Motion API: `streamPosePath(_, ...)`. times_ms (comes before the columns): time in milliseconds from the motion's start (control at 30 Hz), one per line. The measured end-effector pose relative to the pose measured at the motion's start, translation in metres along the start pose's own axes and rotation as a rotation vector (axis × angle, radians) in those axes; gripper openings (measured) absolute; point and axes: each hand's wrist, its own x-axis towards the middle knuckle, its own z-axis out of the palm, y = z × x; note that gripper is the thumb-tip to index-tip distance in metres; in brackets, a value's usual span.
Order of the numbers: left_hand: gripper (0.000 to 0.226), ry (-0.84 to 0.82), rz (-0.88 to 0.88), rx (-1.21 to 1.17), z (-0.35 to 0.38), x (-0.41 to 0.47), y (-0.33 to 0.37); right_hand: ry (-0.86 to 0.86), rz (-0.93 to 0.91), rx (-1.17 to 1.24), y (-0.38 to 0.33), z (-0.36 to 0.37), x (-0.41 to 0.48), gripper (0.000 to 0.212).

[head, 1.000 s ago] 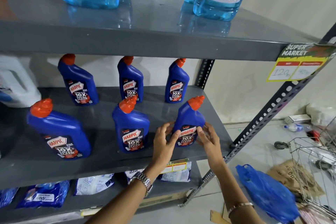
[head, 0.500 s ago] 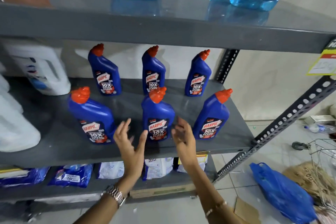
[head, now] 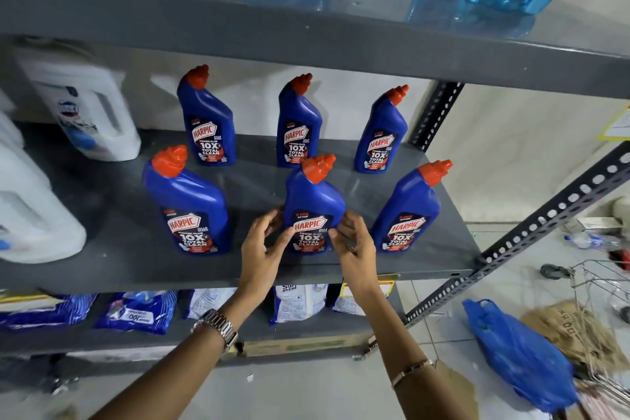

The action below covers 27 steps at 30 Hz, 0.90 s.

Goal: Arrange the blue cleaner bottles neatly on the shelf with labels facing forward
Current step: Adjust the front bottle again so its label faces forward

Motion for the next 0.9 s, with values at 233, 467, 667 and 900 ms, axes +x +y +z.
streamPosePath(233, 0.043, 0.019, 0.018, -0.029, 0.003, -0.006, 0.002, 0.081, 0.012, 0.009, -0.004, 0.003, -0.009, 0.040)
streamPosePath(467, 0.042, 0.421, 0.119, -0.179, -0.039, -0.069, -0.013, 0.162, -0.075, -0.079, 0.016, 0.057, -0.079, 0.033)
streamPosePath(667, 0.052, 0.553, 0.097, -0.143, -0.117, -0.027, -0.029, -0.227, 0.023, -0.023, -0.011, 0.117, -0.035, 0.040)
streamPosePath(900, 0.045, 0.250, 0.050, -0.151, -0.142, 0.003, -0.040, -0.243, -0.042, -0.069, -0.015, 0.144, -0.018, 0.033)
